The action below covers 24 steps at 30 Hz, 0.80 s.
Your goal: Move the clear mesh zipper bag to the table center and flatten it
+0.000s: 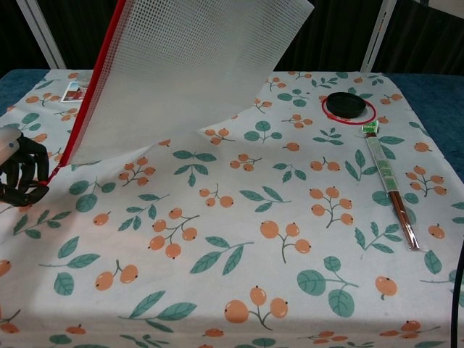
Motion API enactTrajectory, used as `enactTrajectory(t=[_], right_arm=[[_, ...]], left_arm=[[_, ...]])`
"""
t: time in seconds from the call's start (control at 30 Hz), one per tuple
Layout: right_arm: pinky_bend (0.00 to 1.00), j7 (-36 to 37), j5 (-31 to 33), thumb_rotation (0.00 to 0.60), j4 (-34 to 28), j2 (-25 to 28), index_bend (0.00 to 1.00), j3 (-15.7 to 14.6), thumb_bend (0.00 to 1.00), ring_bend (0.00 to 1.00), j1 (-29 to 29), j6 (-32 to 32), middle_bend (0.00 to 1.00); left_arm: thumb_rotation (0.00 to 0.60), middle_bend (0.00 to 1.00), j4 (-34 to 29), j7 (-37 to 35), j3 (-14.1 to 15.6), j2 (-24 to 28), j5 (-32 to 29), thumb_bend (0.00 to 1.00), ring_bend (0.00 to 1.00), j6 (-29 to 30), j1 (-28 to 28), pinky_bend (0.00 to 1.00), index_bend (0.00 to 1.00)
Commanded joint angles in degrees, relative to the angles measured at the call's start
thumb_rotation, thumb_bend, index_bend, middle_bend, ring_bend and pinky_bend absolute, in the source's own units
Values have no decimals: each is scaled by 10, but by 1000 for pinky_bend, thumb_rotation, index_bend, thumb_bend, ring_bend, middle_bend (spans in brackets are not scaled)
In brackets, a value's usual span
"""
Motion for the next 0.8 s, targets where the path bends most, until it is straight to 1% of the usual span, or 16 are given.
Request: enactTrajectory(t=[0.03,0.1,0.17,0.23,0.3,0.37,0.47,0.57,0.63,0.7,0.77,0.8], right_arm=[[84,-4,-6,600,0,-5,891,-7,537,181,-2,5,425],[84,-10,-18,600,-1,-10,891,-18,538,181,-5,10,425],[84,-21,-33,600,-2,-15,891,-33,537,181,-11,21,425],[84,-37,-54,600,2,-23,890,-50,537,181,-21,40,425],[84,-51,-80,600,12,-33,890,-71,538,181,-32,63,425],[84,-66,-111,600,31,-45,890,-97,539,181,-46,91,425],[84,-72,-147,600,54,-51,889,-135,538,181,-67,121,424],[84,-78,-169,600,73,-43,880,-172,538,181,-86,132,416],[84,-94,-176,600,87,-40,850,-191,536,175,-96,133,406],[70,-117,-179,600,102,-35,803,-211,526,146,-105,121,377],[31,-152,-175,600,111,-24,718,-229,498,97,-109,94,324],[10,-170,-171,600,111,-19,635,-233,470,60,-110,82,283]], left_arm=[[600,570,-12,-7,-7,9,-3,282,492,2,0,378,370],[600,497,-19,-15,-15,16,-3,214,428,7,0,376,253],[600,417,-30,-25,-23,28,-6,175,356,10,0,364,176],[600,334,-49,-36,-33,45,-16,149,276,8,2,338,131],[600,294,-68,-47,-42,62,-28,125,233,6,5,320,121],[600,290,-81,-63,-53,77,-35,102,222,12,9,309,120],[600,290,-84,-84,-61,88,-31,87,221,28,16,304,121],[600,290,-83,-104,-64,94,-22,81,221,44,23,304,121],[600,290,-81,-114,-65,97,-18,80,221,52,27,304,121],[600,290,-79,-124,-64,101,-15,78,221,57,31,303,121],[600,290,-77,-132,-63,104,-13,75,221,59,34,298,121],[600,290,-75,-134,-61,105,-11,72,221,60,35,294,121]])
